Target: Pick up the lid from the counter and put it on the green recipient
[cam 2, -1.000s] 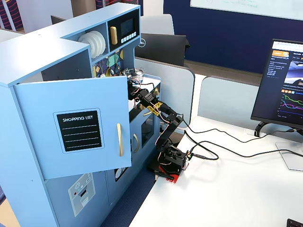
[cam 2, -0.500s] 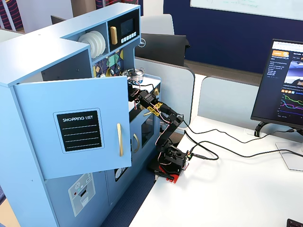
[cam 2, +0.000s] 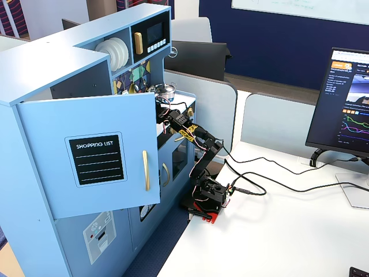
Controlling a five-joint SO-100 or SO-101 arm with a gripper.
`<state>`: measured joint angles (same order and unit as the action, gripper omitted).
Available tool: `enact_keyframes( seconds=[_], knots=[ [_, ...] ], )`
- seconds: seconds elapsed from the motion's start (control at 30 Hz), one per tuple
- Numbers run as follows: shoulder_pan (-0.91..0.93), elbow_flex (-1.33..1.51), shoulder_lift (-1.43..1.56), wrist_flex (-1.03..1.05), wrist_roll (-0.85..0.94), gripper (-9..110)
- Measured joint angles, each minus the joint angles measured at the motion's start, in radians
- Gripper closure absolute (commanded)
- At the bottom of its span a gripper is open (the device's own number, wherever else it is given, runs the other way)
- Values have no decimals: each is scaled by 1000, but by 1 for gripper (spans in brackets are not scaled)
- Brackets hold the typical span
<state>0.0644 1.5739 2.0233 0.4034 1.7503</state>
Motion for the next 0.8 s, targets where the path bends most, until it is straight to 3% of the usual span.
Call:
enact_keyframes(
  seconds=[0.43, 0.67, 0.8],
  knots=[
    [0, -25, -20, 5, 6, 101],
    [2, -25, -20, 6, 2, 75],
    [2, -25, -21, 8, -14, 68]
  ],
)
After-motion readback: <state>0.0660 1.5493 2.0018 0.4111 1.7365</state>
